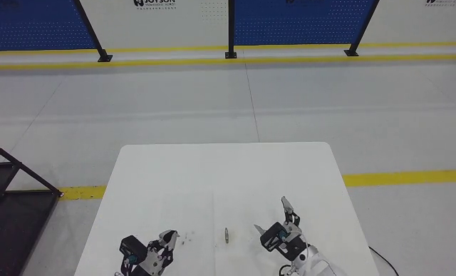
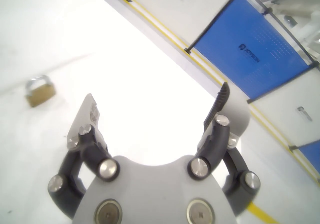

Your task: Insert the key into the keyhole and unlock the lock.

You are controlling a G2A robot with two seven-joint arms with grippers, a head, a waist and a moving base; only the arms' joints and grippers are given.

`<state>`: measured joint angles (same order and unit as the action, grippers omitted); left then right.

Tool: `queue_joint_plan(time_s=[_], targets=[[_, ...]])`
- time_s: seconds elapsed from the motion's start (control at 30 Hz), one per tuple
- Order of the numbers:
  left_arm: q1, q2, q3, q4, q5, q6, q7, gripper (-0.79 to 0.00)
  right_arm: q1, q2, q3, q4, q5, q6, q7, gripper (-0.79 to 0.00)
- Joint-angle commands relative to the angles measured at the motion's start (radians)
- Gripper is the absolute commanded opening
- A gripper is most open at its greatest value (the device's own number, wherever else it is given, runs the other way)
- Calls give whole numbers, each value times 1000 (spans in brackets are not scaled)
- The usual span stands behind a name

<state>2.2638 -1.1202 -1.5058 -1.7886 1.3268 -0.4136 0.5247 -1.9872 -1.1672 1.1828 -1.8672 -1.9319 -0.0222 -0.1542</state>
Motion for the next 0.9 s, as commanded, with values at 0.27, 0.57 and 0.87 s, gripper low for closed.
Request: queue_joint_plan(time_s=[0.27,0.57,0.87], targets=[[5,3,-4,-9,4,-8,-12,-785,31,-12,-115,32,-58,9,29,0],[2,3,-3,-9,3,-6,-15,-785,53,-8,-113,38,-49,-71,24,0],[-10,2,10,-9,-21,-1,0,-785,151,-37,-263,98,83,-240,197,0]])
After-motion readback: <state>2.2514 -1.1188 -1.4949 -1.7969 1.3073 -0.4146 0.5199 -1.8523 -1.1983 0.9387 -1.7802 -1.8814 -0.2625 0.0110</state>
